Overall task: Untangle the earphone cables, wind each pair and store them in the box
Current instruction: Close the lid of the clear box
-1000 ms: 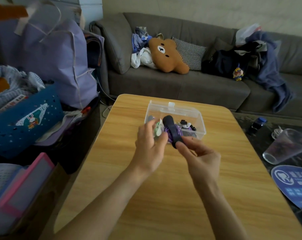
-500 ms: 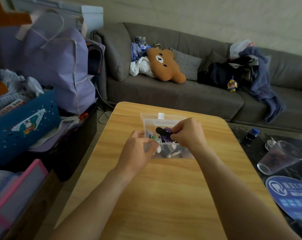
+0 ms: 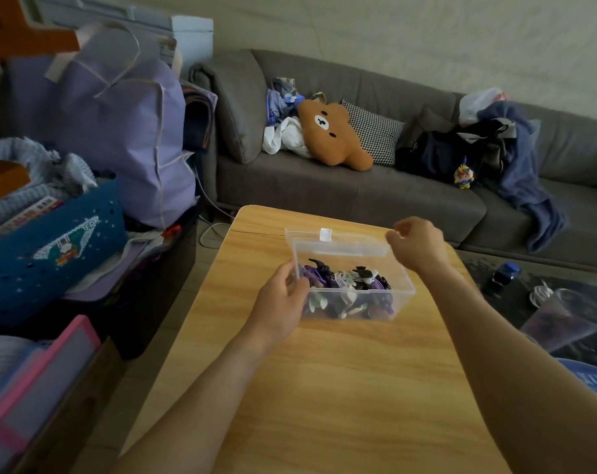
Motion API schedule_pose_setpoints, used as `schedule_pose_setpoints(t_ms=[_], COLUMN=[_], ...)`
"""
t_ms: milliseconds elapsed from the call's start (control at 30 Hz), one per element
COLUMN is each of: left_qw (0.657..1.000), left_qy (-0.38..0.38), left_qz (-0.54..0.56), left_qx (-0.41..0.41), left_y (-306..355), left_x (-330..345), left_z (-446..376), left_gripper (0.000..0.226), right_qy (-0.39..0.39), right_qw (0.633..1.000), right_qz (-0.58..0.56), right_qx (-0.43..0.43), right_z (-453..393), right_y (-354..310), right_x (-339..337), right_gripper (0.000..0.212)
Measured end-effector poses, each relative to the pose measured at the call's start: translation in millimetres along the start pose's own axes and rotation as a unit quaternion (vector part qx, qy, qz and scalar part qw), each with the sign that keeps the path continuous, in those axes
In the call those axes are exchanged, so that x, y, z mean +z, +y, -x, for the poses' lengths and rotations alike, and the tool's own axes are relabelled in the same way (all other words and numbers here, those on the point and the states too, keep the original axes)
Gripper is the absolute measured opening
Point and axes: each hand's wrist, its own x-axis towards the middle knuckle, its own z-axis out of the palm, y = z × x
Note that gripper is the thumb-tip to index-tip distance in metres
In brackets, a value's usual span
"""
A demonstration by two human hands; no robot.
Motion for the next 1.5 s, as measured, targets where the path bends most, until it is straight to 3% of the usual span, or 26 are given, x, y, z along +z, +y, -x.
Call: schedule_pose_setpoints(t_ms=[67, 133, 200, 433, 800, 867, 967, 1033, 1133, 1233, 1300, 1433, 1500], left_qw=[1.0, 1.0, 0.999, 0.997, 0.996, 0.997, 0.997, 0.99, 0.985, 0.99, 0.994, 0.997, 0.998], left_qy=[-0.005, -0.016, -0.023, -0.008, -0.019, -0.021, -0.041, -0.043, -0.031, -0.028, -0.035, -0.004, 0.022], left_qz=[0.005, -0.006, -0.024, -0.071, -0.086, -0.064, 0.06, 0.125, 0.159, 0.138, 0.102, 0.054, 0.032], left_qx=[-0.007, -0.004, 0.008, 0.027, 0.03, 0.023, -0.024, -0.058, -0.062, -0.029, 0.003, 0.049, 0.058], left_y=[-2, -2, 0, -2, -10, -11, -11, -6, 2, 9, 13, 10, 7], left_x=[-1, -2, -2, -3, -9, -7, -6, -6, -4, -1, 3, 7, 8], left_z=[-2, -1, 2, 4, 1, 0, 0, 1, 3, 6, 9, 11, 11], left_gripper=[0.043, 0.041, 0.045, 0.053, 0.054, 0.053, 0.069, 0.078, 0.076, 0.074, 0.068, 0.051, 0.044], right_qy=[-0.061, -0.165, -0.214, -0.186, -0.16, -0.15, -0.163, -0.165, -0.144, -0.124, -0.124, -0.15, -0.125], right_qw=[0.991, 0.943, 0.907, 0.835, 0.79, 0.773, 0.753, 0.796, 0.9, 0.972, 0.979, 0.962, 0.949], right_qz=[-0.056, -0.209, -0.295, -0.471, -0.576, -0.603, -0.626, -0.573, -0.411, -0.18, -0.064, 0.077, 0.188], right_qx=[0.102, 0.198, 0.212, 0.215, 0.137, 0.13, 0.121, 0.108, 0.025, -0.086, -0.15, -0.213, -0.219], right_z=[-8, -8, -6, 6, 16, 16, 15, 17, 30, 57, 76, 112, 126], right_y=[10, 15, 18, 32, 45, 50, 56, 57, 46, 27, 17, 6, 9], right_x=[5, 13, 19, 20, 22, 20, 10, -1, -20, -37, -39, -14, 12], right_gripper=[0.05, 0.059, 0.055, 0.051, 0.052, 0.055, 0.064, 0.069, 0.069, 0.039, 0.032, 0.061, 0.066])
